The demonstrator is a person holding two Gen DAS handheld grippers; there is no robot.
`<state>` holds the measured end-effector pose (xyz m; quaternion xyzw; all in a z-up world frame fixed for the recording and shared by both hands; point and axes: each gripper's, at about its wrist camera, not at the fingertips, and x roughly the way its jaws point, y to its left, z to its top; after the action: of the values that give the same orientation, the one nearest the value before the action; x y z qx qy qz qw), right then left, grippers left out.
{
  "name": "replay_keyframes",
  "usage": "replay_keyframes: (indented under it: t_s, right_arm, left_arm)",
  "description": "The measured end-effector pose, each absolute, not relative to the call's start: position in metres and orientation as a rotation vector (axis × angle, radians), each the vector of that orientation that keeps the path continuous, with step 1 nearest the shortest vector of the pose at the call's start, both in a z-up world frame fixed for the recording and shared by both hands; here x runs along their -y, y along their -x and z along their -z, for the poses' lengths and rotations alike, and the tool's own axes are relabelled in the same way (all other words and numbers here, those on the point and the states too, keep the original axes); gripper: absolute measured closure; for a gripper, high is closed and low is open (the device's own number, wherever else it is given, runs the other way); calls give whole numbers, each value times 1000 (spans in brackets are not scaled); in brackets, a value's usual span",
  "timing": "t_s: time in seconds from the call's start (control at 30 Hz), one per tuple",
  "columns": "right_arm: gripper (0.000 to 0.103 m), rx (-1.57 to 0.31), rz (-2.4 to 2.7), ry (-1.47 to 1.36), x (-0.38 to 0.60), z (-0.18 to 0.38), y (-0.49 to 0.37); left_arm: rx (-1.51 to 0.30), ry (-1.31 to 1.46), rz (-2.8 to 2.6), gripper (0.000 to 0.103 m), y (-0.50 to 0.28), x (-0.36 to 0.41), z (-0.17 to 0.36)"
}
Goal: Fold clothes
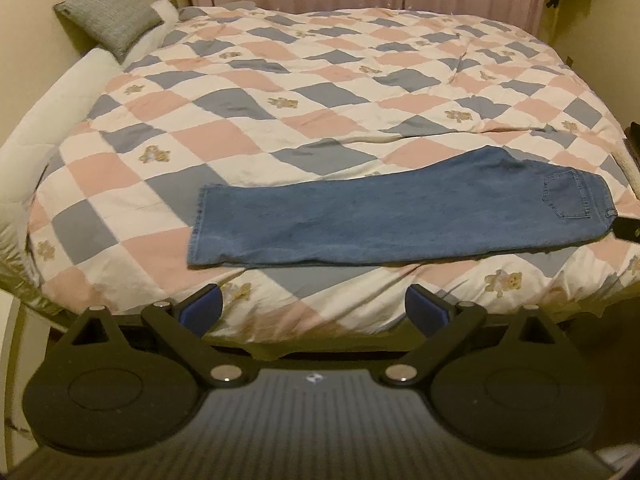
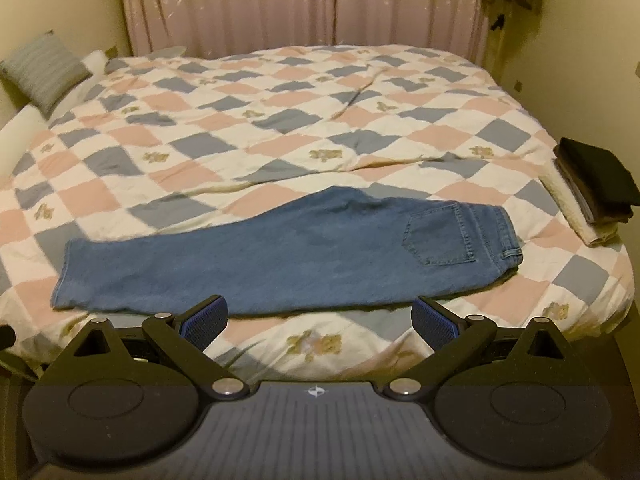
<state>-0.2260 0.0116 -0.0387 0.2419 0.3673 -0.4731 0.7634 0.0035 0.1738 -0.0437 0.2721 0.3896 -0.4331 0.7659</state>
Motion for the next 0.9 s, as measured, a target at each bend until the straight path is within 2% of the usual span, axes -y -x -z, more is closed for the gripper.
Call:
replay_keyframes:
  t_s: [0.27, 0.4, 0.5, 0.63, 0.73, 0.9]
  right_arm:
    - [2, -754, 1065, -522, 44, 52, 241]
    - [2, -718, 1080, -489, 59, 52, 237]
    - [2, -694, 1091, -497, 65, 58, 225]
    - [4, -698, 1112, -496, 63, 71, 193]
    - [7, -711, 1143, -490, 55, 88, 155]
    - [8, -770, 1276, -592, 20, 124, 74]
  left_arm:
    - [-868, -542, 940, 9, -31, -147, 72]
    - [-856, -516, 932, 16, -69, -150, 77]
    - [-796, -558, 948, 17, -105, -150, 82]
    - [-710, -675, 1024, 25, -163, -137, 96]
    - [-666, -773, 1146, 36, -215, -117, 114]
    - [-658, -966, 1412, 35, -295, -73, 154]
